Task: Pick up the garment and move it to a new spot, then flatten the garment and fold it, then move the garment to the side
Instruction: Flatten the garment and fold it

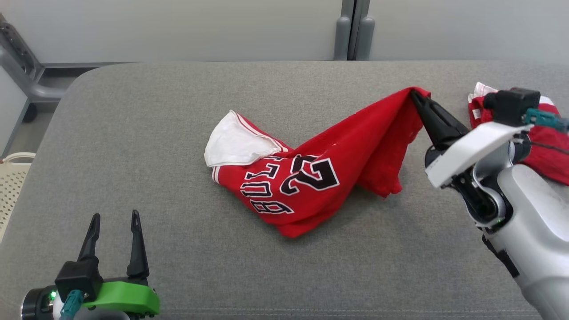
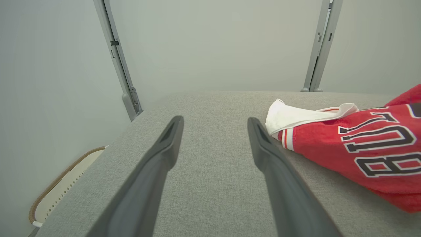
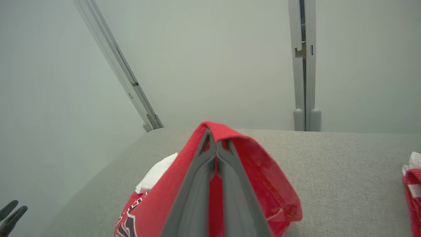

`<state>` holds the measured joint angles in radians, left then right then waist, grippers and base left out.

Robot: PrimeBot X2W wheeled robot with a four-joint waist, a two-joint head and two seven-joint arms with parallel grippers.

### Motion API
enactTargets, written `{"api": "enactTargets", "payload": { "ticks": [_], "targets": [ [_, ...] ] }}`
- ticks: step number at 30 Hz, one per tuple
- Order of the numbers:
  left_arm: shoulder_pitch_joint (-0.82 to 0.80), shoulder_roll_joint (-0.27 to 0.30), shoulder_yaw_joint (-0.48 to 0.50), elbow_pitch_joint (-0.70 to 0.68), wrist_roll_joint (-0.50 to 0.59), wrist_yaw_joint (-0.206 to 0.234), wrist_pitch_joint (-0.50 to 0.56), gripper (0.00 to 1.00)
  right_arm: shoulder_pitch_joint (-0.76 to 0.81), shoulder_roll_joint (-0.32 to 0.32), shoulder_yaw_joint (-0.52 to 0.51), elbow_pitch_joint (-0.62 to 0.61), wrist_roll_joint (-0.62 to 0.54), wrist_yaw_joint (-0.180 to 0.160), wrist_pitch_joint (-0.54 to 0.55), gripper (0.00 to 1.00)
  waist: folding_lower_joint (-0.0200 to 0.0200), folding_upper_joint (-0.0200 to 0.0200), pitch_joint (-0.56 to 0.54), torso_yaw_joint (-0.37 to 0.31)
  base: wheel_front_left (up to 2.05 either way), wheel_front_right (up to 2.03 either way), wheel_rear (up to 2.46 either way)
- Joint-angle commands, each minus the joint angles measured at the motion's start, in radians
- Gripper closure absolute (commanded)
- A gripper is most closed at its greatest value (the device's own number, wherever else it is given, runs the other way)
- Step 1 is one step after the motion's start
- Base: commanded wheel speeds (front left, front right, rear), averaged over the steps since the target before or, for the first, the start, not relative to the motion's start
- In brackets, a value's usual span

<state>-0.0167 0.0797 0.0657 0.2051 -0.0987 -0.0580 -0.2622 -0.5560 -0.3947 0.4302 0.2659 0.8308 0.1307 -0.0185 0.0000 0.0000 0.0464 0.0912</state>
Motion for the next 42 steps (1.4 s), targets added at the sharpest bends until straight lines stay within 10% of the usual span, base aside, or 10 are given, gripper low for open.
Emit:
{"api": "enactTargets", "payload": {
  "ticks": [1, 26, 39, 41, 42],
  "targets": [
    [-0.014, 0.000, 0.001, 0.002, 0.008, -0.004, -0.002, 0.00, -0.018, -0.001, 0.001, 0.007, -0.005, 0.000, -0.008, 1.00, 0.0000, 0.0000, 0.009, 0.009, 0.00, 0.00, 0.00],
    [-0.132, -0.025, -0.124, 0.023, 0.010, -0.022, -0.002, 0.00, -0.543, 0.094, 0.243, 0.853, -0.081, 0.000, -0.169, 1.00, 0.0000, 0.0000, 0.129, 0.181, 0.00, 0.00, 0.00],
    [-0.159, -0.029, -0.178, 0.039, -0.018, -0.009, -0.002, 0.00, -0.595, 0.091, 0.250, 1.015, -0.134, 0.000, -0.224, 1.00, 0.0000, 0.0000, 0.165, 0.247, 0.00, 0.00, 0.00],
    [-0.160, -0.029, -0.180, 0.040, -0.024, -0.005, -0.002, 0.00, -0.588, 0.096, 0.247, 1.021, -0.141, 0.000, -0.223, 0.54, 0.0000, 0.0000, 0.166, 0.247, 0.00, 0.00, 0.00],
    [-0.160, -0.029, -0.180, 0.040, -0.024, -0.005, -0.002, 0.00, -0.588, 0.096, 0.247, 1.021, -0.141, 0.000, -0.223, 0.54, 0.0000, 0.0000, 0.166, 0.247, 0.00, 0.00, 0.00]
  ]
}}
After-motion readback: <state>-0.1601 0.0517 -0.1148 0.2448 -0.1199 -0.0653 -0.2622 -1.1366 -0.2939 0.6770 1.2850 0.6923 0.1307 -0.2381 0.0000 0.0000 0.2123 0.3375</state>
